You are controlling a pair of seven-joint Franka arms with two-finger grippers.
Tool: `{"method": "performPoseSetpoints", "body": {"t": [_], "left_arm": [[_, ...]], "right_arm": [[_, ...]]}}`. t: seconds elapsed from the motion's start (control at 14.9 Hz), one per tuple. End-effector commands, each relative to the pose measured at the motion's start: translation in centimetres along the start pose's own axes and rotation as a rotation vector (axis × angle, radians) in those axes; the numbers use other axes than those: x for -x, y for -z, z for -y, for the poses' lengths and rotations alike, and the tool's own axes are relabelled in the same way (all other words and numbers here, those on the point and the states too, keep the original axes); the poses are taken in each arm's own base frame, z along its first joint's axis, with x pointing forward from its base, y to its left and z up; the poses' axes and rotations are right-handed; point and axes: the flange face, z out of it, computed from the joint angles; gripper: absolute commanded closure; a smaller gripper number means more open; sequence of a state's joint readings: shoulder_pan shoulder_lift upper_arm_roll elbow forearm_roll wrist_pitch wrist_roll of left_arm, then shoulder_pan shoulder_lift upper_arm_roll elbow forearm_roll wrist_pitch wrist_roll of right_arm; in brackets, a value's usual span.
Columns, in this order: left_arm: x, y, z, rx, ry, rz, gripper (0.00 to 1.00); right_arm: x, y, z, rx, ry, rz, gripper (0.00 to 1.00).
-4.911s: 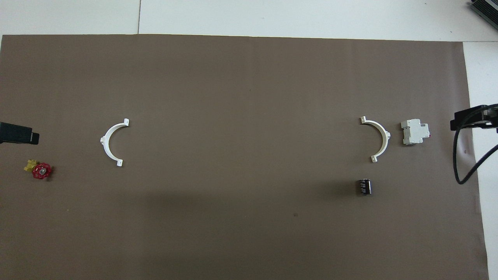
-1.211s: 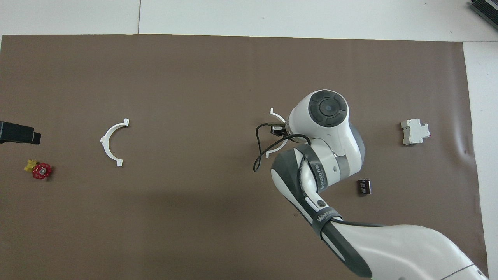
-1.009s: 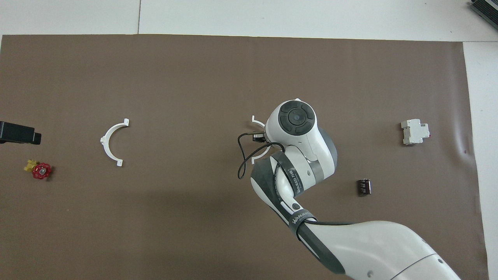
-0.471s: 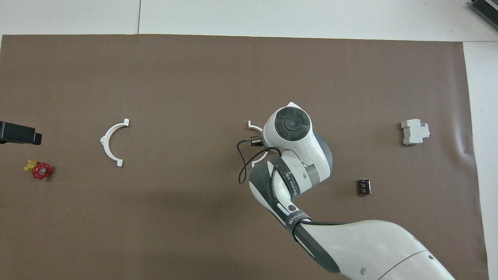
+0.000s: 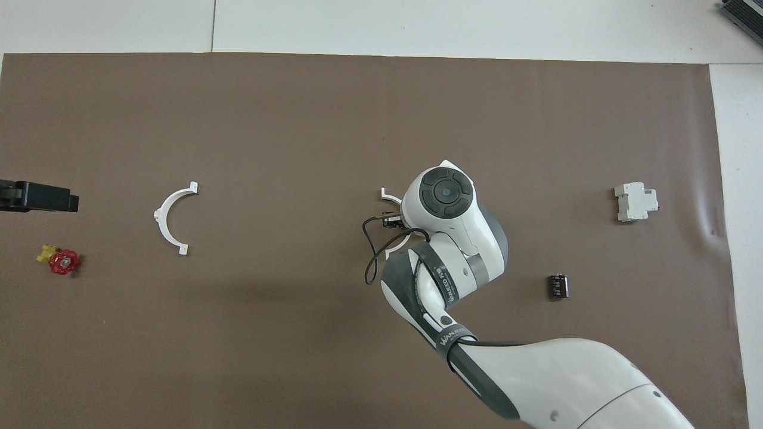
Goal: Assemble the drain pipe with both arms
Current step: 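Carry the clamp half with the right gripper toward the table center, then release the clamp half and withdraw the right gripper to its edge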
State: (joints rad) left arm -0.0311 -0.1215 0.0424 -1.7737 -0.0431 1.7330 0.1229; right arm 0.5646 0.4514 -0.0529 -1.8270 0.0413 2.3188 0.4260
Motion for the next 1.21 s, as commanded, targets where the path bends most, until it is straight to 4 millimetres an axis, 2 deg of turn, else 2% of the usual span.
{"method": "performPoseSetpoints", "body": {"t": [0.0,0.07,0.13,0.27,0.47,0.61,0.81,0.94,1.01,1.14], "left_arm": [[0.9,-0.9,-0.3,0.003,0.005,-0.045,0.0],[0.6,-1.6,-0.4,0.001,0.007,-0.063,0.0],[0.3,-3.1,-0.9,0.0,0.014,-0.078,0.0],[-0.1,-6.2,-1.4,-0.003,0.042,-0.136,0.0],[-1.5,-11.1,-1.1,-0.01,0.045,-0.157,0.0],[-2.1,-14.0,-0.6,-0.013,0.055,-0.159,0.0],[-1.7,-18.6,0.5,-0.021,0.076,-0.162,0.0],[-1.0,-22.0,0.8,-0.029,0.087,-0.195,0.0],[-0.6,-23.0,0.9,-0.031,0.091,-0.2,0.0],[-0.6,-23.8,1.4,-0.028,0.146,-0.192,0.0]], "right_arm": [[-0.3,3.1,-1.1,-0.03,-0.043,-0.023,0.0],[-0.6,4.9,-2.3,-0.029,-0.061,-0.026,0.0],[-1.3,6.9,-4.6,-0.02,-0.09,-0.032,0.0],[-2.4,11.0,-10.2,-0.019,-0.156,-0.045,0.0],[-3.0,14.9,-17.8,-0.014,-0.187,-0.047,0.0],[-2.8,16.7,-23.5,-0.007,-0.204,-0.035,0.0],[-1.2,18.7,-30.7,-0.001,-0.189,0.026,0.0],[0.1,19.1,-33.3,-0.003,-0.211,0.094,0.0],[0.7,19.2,-34.5,-0.001,-0.23,0.121,0.0],[1.6,19.3,-36.8,-0.003,-0.228,0.152,0.0]]}}
